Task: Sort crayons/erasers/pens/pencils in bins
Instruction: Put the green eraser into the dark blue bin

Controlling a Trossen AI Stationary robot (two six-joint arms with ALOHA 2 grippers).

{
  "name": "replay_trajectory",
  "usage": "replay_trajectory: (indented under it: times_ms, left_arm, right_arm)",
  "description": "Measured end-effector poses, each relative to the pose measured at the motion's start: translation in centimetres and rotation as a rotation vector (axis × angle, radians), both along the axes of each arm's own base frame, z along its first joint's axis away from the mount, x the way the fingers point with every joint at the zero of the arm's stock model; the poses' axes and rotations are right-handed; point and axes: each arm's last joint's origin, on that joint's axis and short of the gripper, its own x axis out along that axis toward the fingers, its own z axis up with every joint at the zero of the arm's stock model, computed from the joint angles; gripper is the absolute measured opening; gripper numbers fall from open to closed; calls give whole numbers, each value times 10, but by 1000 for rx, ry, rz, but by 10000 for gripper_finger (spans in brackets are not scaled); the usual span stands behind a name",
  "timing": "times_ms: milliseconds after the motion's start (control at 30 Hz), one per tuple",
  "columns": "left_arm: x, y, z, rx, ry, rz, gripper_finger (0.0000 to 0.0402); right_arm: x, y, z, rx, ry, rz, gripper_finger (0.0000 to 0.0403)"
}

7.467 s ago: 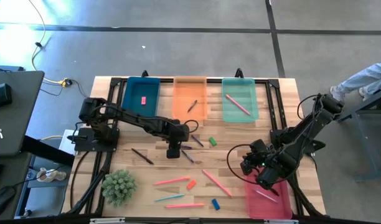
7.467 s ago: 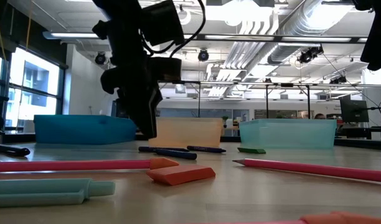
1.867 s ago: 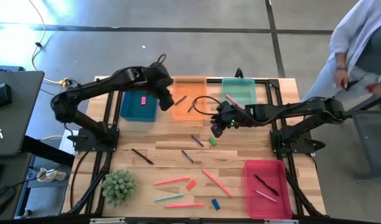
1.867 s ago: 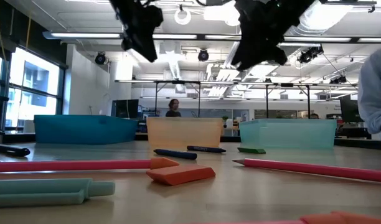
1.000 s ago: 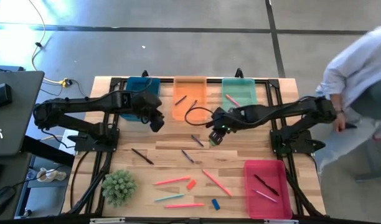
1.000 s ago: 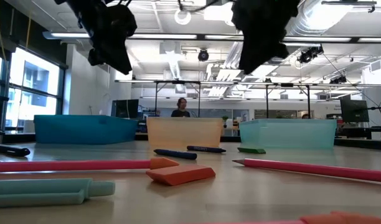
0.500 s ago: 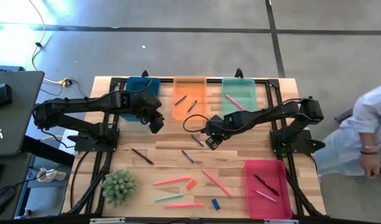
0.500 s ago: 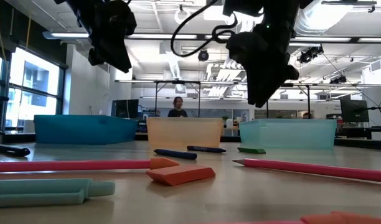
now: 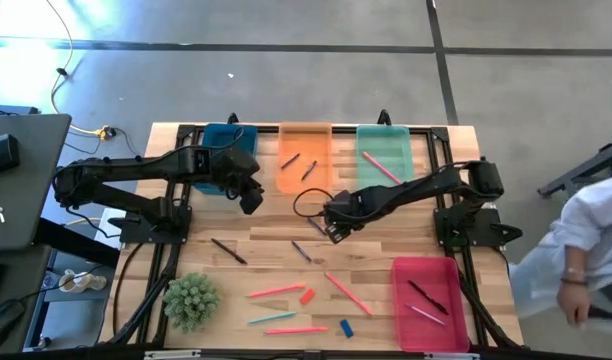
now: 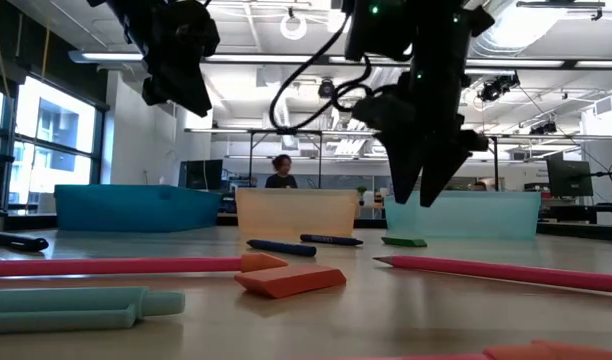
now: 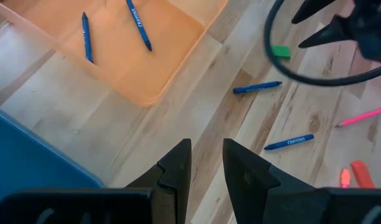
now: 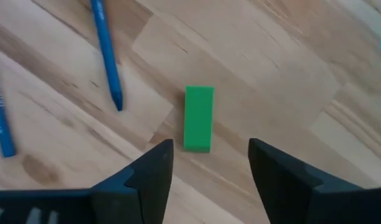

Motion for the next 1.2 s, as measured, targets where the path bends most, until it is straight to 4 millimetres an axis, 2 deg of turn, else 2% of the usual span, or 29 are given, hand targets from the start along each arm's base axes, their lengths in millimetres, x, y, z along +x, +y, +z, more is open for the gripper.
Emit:
replay_trajectory:
  times_ms: [467, 933, 1200]
  left_arm:
    - [0, 0, 0, 4, -5, 2, 80]
    - [1, 1, 1, 14, -4, -9, 80]
    - [0, 1, 1, 26, 1, -12, 80]
  right_arm:
    - [11, 2, -26, 40, 24, 7, 183]
    - [17, 2, -43, 31, 46, 5, 183]
    - [17, 2, -46, 18, 58, -17, 183]
